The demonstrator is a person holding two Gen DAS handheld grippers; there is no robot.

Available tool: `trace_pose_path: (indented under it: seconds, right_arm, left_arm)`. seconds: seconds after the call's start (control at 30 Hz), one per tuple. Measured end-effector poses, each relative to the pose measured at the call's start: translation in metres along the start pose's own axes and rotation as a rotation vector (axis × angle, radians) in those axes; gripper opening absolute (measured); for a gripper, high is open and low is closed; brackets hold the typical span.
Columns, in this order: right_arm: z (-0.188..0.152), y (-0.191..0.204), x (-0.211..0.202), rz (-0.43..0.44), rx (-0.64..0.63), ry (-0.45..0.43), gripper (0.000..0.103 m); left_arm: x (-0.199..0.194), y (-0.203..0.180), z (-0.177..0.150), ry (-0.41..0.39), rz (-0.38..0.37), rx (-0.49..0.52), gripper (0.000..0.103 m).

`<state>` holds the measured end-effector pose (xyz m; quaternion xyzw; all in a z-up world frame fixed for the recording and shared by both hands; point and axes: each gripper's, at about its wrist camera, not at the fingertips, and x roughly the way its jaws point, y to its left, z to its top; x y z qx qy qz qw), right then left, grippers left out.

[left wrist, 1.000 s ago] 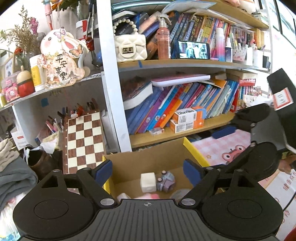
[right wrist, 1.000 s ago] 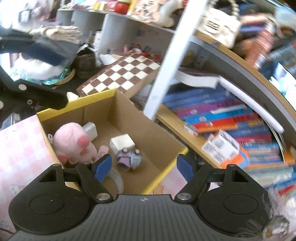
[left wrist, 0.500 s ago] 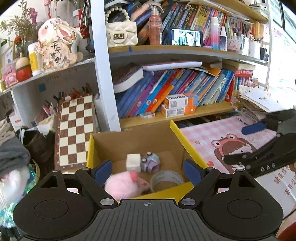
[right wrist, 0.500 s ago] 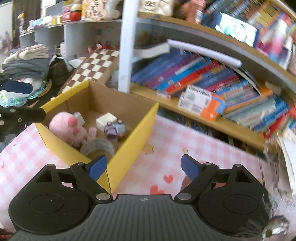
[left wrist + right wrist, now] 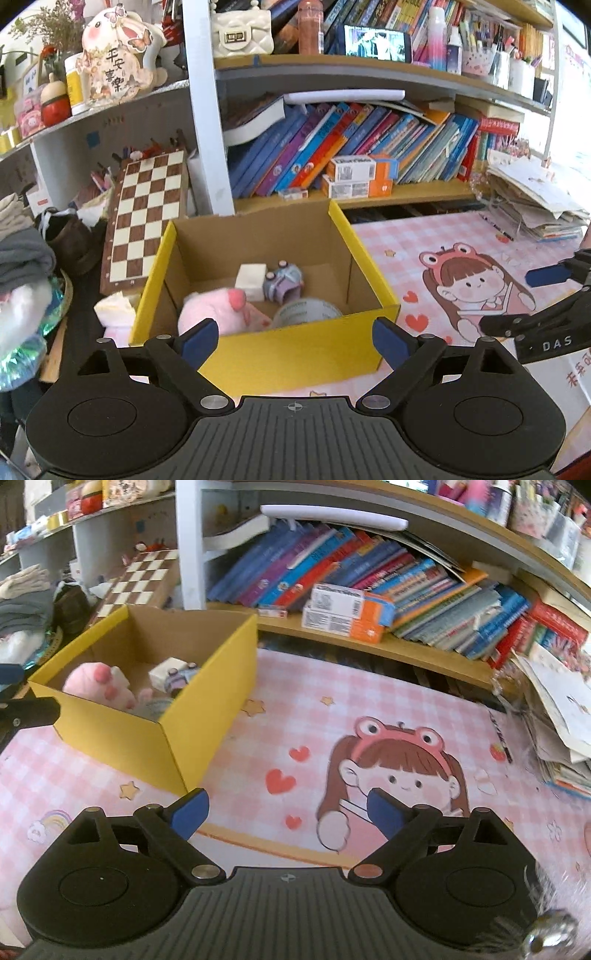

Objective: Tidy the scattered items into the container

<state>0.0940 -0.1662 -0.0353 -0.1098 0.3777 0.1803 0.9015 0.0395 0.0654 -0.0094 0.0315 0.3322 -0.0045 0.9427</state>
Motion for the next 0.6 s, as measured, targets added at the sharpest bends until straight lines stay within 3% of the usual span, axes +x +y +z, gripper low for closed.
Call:
trace_pose_path:
  seconds: [0.6]
  right_arm:
    - [-0.037,-0.011,-0.017,-0.105,0.105,-0.003,0.101]
  left_arm:
    - [-0.001,-0.038,-0.026,0.059,0.078,-0.035,0.098]
